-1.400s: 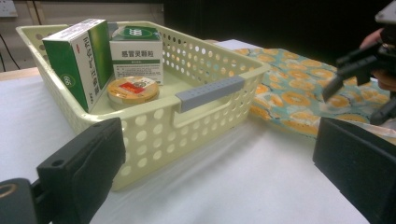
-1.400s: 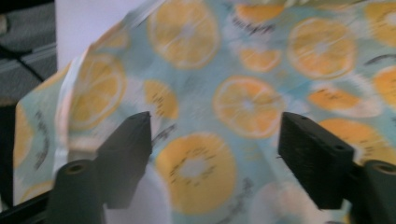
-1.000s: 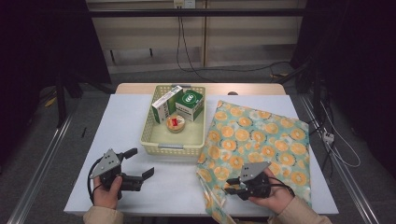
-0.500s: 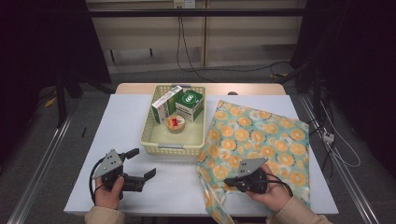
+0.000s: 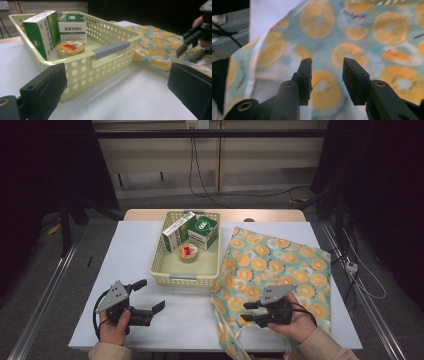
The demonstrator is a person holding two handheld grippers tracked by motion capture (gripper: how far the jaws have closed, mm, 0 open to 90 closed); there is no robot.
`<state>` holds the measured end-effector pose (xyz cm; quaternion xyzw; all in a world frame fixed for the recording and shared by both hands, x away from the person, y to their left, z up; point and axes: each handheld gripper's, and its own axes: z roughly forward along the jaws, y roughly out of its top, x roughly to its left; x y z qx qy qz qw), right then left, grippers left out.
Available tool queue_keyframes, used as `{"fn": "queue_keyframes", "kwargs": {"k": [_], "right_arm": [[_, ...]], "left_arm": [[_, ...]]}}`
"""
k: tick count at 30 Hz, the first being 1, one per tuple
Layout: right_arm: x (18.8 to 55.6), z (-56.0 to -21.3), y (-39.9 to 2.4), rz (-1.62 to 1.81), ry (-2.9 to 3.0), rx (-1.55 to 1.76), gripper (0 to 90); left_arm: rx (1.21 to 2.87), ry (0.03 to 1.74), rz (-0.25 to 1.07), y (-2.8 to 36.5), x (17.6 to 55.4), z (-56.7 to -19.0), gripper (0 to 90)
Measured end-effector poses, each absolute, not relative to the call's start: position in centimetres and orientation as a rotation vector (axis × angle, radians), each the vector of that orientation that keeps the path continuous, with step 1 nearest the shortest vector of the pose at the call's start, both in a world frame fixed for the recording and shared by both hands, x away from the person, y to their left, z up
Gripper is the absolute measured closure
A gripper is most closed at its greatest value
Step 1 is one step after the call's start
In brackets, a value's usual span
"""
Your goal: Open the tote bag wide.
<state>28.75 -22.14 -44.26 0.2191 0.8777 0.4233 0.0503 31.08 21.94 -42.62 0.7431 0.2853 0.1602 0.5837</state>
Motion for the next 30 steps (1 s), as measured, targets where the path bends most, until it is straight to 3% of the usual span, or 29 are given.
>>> {"fn": "queue_keyframes", "kwargs": {"k": [2, 6, 11, 15, 30], "right_arm": [[28.0, -44.7, -22.2, 1.217, 2.699, 0.647, 51.8], [27.3, -45.3, -22.4, 1.148, 2.7, 0.602, 52.6], [27.4, -45.4, -22.5, 1.18, 2.706, 0.597, 78.0], [27.8, -45.5, -22.7, 1.199, 2.704, 0.634, 90.0], [28.8, -44.7, -22.6, 1.239, 2.681, 0.705, 90.0]], "left_arm": [[1.741, 0.663, 0.373, 21.9, 31.1, -42.6, 2.2], [1.744, 0.659, 0.371, 21.7, 31.0, -42.5, 2.2], [1.745, 0.656, 0.368, 21.4, 31.1, -42.5, 2.2], [1.745, 0.648, 0.367, 21.4, 31.0, -42.5, 2.2], [1.75, 0.659, 0.365, 21.5, 31.1, -42.6, 2.2]]}}
